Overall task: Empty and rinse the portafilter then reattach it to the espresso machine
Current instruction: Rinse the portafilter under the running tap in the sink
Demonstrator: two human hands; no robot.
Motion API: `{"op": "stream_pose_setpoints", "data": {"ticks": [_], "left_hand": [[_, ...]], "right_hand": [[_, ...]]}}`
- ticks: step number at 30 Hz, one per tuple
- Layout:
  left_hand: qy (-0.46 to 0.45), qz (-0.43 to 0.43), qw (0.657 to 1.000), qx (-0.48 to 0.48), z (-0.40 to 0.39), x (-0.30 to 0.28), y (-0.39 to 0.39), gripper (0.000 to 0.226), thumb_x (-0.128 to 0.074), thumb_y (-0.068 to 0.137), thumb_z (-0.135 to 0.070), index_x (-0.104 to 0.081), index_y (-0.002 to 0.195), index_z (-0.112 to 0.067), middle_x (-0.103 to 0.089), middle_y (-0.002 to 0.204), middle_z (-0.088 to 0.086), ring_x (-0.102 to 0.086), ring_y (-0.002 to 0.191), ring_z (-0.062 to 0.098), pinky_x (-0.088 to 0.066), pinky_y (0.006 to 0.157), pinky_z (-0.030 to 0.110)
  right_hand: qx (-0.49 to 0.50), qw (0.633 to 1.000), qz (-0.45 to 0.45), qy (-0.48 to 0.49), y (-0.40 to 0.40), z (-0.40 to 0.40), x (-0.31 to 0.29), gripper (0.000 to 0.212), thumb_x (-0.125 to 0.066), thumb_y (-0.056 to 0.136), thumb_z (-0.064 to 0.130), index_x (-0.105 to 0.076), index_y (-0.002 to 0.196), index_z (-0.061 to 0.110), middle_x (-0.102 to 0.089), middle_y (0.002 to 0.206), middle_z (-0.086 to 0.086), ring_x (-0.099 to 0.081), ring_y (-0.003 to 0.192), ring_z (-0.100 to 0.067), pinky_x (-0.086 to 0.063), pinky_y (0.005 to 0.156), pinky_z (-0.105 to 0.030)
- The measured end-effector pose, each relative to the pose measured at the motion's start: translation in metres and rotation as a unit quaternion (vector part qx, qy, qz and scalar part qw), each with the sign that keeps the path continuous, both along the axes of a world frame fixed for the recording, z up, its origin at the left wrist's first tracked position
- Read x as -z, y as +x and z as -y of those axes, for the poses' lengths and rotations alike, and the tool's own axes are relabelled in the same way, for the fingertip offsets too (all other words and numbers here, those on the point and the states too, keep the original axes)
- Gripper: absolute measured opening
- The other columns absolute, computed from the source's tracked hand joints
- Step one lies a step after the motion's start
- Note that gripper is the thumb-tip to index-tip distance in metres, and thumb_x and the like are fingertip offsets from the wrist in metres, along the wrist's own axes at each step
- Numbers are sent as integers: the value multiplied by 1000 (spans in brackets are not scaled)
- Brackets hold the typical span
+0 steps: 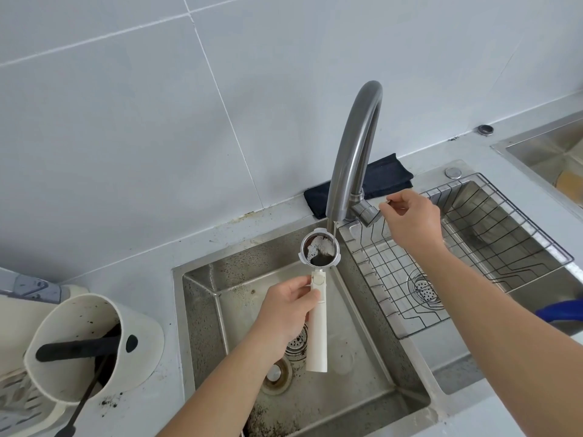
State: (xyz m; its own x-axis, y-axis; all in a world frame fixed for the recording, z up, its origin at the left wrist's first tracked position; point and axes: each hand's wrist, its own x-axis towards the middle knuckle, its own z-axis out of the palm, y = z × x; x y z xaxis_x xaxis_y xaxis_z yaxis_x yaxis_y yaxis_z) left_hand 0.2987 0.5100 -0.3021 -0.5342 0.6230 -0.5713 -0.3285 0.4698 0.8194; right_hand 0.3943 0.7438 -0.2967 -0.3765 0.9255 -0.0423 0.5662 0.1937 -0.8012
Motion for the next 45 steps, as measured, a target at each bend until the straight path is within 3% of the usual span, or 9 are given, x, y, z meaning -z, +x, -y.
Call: {"op": "stream_pose_setpoints", "data": {"ticks": [3,12,18,25,30,37,45], "left_hand": [[7,19,1000,-1,-4,0,1,29,-62,91,-7,-70,116,-18,-77,101,0,-68,93,21,-52,96,51],[47,85,995,11,-11,-8,7,25,-59,93,-8,-75,104,-23,-71,91,1,-63,89,21,-49,97,50],[51,153,987,7,-12,-13,11,23,-55,96,-8,-75,105,-14,-70,93,6,-62,86,20,-54,70,30],[47,221,974,-17,-15,-21,10,26,-58,93,-7,-80,84,-17,-73,87,9,-66,84,23,-55,74,33],[32,216,976,-20,-16,-21,8,21,-60,93,-8,-79,89,-15,-72,90,12,-64,86,26,-54,77,37],[-6,179,984,-15,-14,-21,6,18,-64,90,-10,-71,106,-8,-69,98,17,-63,83,25,-54,63,31],[-28,157,987,-24,-9,-24,2,12,-69,86,-9,-74,96,-12,-71,92,15,-64,76,23,-53,63,32]], "right_hand": [[-3,1000,4,0,0,-1,0,5,-65,91,26,-62,94,24,-65,81,11,-63,83,-11,-51,74,-27],[-2,1000,0,-8,0,-2,1,7,-65,92,26,-64,98,22,-66,84,10,-63,82,-8,-47,71,-22],[2,1000,-2,-7,-1,-1,2,5,-65,91,25,-63,96,23,-65,82,12,-62,81,-8,-48,73,-24],[7,1000,2,-10,-2,-2,3,9,-65,91,26,-65,99,21,-66,84,11,-62,81,-8,-45,69,-20],[11,1000,5,-13,-2,-2,4,11,-65,91,26,-66,101,21,-67,86,9,-63,82,-9,-44,67,-18],[13,1000,4,-11,-3,-2,4,12,-65,91,26,-66,101,20,-68,86,8,-64,83,-10,-48,74,-24],[10,1000,-3,-14,-2,-1,2,5,-66,91,25,-64,95,23,-67,84,9,-63,80,-6,-46,72,-21]]}}
